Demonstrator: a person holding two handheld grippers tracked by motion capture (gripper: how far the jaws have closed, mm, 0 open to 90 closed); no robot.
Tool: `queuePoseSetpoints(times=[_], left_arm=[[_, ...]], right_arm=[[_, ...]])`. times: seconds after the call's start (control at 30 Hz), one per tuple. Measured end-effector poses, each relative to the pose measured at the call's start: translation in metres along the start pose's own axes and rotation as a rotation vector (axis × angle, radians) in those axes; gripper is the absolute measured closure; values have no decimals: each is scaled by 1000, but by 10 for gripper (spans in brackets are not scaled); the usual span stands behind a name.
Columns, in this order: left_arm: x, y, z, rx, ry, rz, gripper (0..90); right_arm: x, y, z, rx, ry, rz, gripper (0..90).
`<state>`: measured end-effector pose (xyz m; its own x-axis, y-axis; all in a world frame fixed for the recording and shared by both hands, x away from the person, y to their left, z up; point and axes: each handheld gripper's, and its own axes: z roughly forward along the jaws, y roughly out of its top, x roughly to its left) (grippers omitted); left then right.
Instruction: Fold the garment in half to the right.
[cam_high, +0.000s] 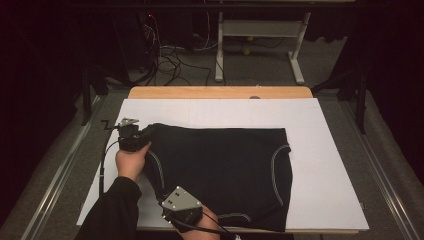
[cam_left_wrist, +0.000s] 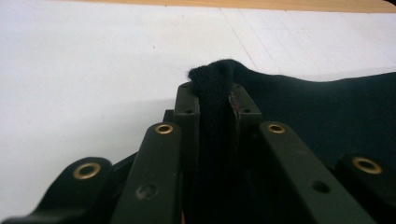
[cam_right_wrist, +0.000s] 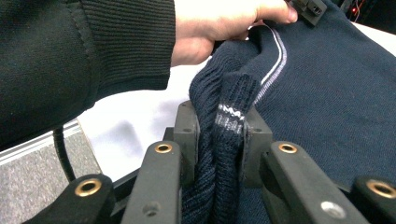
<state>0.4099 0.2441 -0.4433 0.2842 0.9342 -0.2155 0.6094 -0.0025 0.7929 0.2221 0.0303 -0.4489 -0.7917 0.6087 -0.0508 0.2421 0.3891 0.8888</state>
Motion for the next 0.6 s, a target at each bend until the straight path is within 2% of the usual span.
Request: queuePoseSetpoints(times=[0.1,0.17,0.27,0.6], left_arm=[[-2,6,-4,-16,7,14,735],[-1,8,-7,-27,4,9,735],[4,10,-9,-33,3,-4,734],[27,11,-23,-57,24,-8,734]], right_arm=[[1,2,-2,-9,-3,-2,740],[1,4,-2,-17,0,-2,740],[3,10,-1,-25,0,-16,740],[17,27,15,-31,14,-48,740]])
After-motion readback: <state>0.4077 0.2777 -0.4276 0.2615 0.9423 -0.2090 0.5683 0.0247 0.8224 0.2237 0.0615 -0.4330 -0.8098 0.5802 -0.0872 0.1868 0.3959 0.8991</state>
